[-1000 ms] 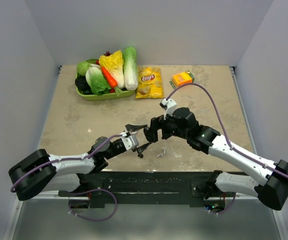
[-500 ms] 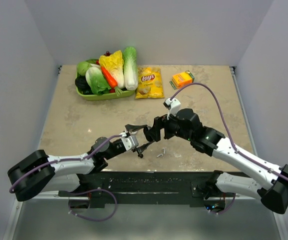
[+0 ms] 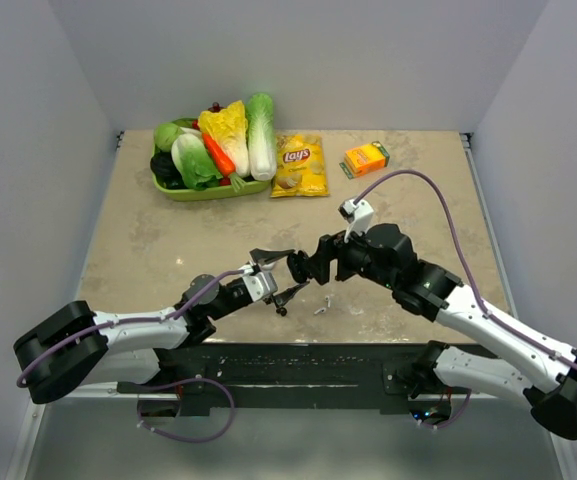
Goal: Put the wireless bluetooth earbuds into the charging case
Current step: Open the charging case, then adjust the charging case, then pick up the earbud from the center of the board.
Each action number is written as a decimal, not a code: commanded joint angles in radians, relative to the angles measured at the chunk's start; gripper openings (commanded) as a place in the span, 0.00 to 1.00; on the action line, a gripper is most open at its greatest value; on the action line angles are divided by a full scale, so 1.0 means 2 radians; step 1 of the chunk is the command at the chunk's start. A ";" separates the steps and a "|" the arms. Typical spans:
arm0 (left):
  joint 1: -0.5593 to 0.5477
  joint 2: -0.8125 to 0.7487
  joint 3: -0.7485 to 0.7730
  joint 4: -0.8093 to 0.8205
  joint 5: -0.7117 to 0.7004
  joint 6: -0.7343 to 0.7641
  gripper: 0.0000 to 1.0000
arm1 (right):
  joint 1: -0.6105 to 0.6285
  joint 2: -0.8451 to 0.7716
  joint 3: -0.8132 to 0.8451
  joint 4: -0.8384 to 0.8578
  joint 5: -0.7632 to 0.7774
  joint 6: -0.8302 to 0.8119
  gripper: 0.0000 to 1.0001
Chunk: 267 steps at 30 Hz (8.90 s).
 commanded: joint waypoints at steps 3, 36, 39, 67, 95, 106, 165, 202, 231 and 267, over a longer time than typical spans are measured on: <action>-0.004 -0.010 0.009 0.032 0.000 0.009 0.00 | -0.001 0.022 0.029 0.025 -0.014 0.008 0.70; -0.005 -0.013 0.001 0.041 0.001 0.008 0.00 | -0.002 0.043 0.021 0.061 -0.023 0.020 0.34; -0.005 -0.010 0.001 0.043 0.001 0.009 0.00 | -0.002 0.043 0.021 0.061 -0.020 0.019 0.28; 0.004 -0.042 0.082 -0.141 -0.086 -0.091 1.00 | 0.007 0.010 0.112 -0.064 0.054 -0.119 0.00; 0.090 -0.073 0.159 -0.214 0.298 -0.232 1.00 | 0.196 0.017 0.181 -0.136 0.343 -0.261 0.00; 0.095 0.006 0.212 -0.200 0.313 -0.251 1.00 | 0.213 0.027 0.177 -0.136 0.359 -0.263 0.00; 0.114 0.102 0.253 -0.131 0.382 -0.314 0.14 | 0.241 0.047 0.163 -0.116 0.363 -0.266 0.00; 0.113 0.108 0.222 -0.129 0.387 -0.311 0.63 | 0.242 0.047 0.183 -0.118 0.342 -0.271 0.00; 0.113 0.069 0.095 0.099 0.248 -0.386 0.00 | 0.209 -0.009 0.203 -0.078 0.342 -0.145 0.77; 0.060 -0.115 -0.157 0.296 0.014 -0.305 0.00 | 0.153 0.055 -0.053 0.094 0.328 0.019 0.70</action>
